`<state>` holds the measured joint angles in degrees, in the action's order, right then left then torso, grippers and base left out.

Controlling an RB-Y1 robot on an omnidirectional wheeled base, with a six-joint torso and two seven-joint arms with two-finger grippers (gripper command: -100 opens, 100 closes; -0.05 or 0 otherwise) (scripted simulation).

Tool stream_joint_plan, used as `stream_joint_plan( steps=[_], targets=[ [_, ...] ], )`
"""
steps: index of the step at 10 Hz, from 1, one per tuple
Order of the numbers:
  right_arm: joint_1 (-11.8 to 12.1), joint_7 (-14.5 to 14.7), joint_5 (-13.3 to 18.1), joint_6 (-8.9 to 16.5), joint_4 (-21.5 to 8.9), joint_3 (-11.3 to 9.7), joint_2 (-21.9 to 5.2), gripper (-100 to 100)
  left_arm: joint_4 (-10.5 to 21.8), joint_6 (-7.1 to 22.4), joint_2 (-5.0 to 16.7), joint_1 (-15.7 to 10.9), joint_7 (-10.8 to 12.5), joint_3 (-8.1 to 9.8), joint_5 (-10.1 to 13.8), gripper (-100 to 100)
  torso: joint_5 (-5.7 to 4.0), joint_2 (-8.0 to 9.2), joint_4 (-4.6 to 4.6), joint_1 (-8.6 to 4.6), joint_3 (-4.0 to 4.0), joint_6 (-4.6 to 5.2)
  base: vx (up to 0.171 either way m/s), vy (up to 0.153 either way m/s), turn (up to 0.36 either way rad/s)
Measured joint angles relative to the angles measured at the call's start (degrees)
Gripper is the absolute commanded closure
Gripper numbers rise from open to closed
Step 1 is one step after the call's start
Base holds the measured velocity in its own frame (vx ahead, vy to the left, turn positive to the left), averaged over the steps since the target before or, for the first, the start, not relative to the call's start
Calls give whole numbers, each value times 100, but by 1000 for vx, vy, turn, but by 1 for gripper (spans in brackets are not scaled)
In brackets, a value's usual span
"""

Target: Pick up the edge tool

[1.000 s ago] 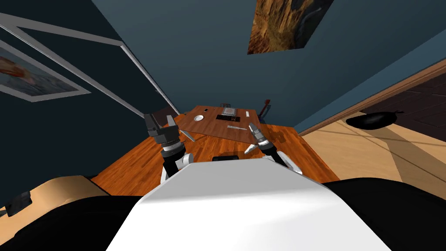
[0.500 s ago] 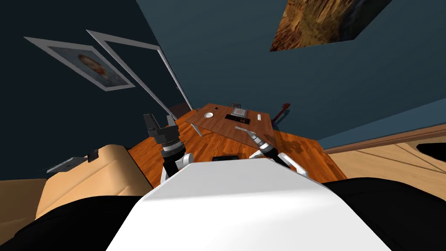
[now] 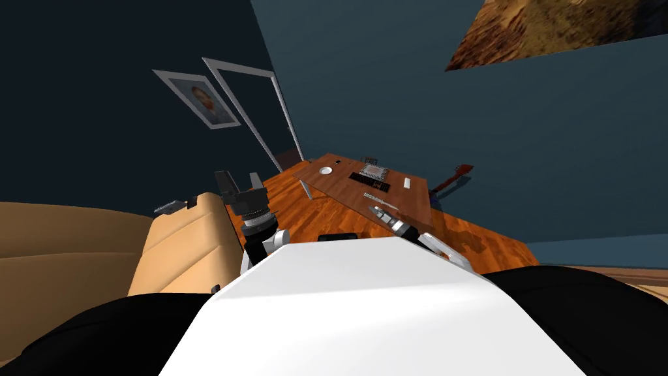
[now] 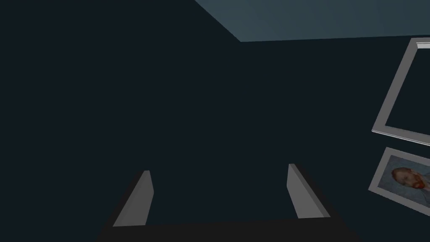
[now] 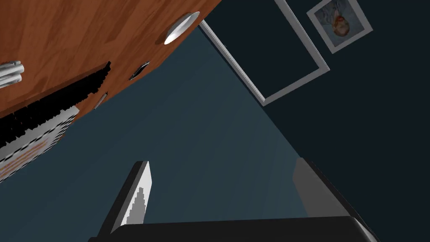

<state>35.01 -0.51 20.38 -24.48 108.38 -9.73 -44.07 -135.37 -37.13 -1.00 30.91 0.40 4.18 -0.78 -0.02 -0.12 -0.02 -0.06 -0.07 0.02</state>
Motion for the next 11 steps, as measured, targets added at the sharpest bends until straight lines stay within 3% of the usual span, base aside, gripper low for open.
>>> stream_joint_plan(
  steps=[4,7,11],
  targets=[
    [100,-210,594,108,-493,-208,-534,-100,0,0,0,1,0,1,0,0,-1,-8,-1,-4,-4,2,36,-12,400],
    [175,-293,1034,27,-1090,-328,-843,-100,0,0,0,1,0,1,0,0,0,-7,-1,-6,-4,3,31,-21,294],
    [264,-558,1590,242,-1415,-573,-1322,-100,0,0,0,1,0,1,0,0,0,-9,-1,-3,-5,3,32,-23,290]
  ],
)
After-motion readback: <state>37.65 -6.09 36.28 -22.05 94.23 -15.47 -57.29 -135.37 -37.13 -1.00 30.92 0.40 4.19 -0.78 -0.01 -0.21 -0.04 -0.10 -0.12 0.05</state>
